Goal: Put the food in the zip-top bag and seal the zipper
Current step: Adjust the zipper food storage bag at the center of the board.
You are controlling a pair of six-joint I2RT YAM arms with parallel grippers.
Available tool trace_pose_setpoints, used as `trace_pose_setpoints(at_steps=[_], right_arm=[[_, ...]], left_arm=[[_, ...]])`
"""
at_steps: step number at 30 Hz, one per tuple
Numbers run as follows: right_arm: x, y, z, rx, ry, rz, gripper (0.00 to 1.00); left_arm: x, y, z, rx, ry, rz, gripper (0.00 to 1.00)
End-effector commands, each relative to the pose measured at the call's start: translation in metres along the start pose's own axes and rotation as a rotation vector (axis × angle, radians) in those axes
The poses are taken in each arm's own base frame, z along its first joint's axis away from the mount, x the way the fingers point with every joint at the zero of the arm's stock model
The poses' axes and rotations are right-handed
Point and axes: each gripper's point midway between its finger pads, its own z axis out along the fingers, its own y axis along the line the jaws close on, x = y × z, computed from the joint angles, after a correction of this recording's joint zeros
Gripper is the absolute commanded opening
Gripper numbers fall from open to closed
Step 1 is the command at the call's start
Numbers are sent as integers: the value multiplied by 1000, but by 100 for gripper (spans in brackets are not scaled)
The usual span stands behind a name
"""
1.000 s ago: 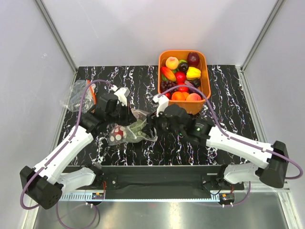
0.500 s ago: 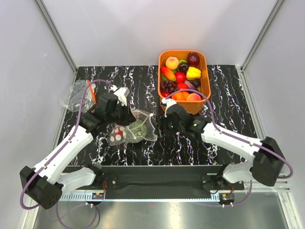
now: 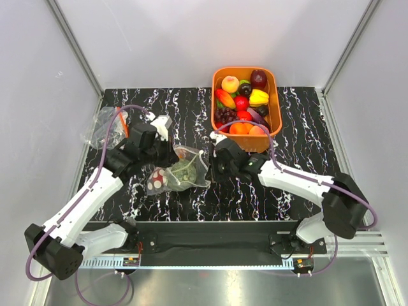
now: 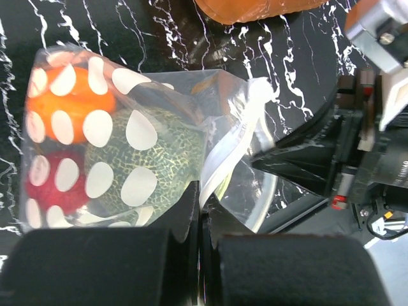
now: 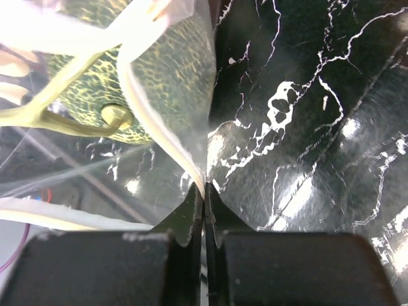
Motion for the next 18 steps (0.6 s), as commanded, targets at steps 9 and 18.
trace_pose_setpoints(at_steps=[9, 18], right_arm=[[-116, 84, -87, -161, -241, -63, 0], [-111, 90, -65, -217, -232, -9, 0]], left_arm=[[-31, -60, -33, 97, -27, 170, 0], [14, -70, 9, 72, 32, 162, 0]])
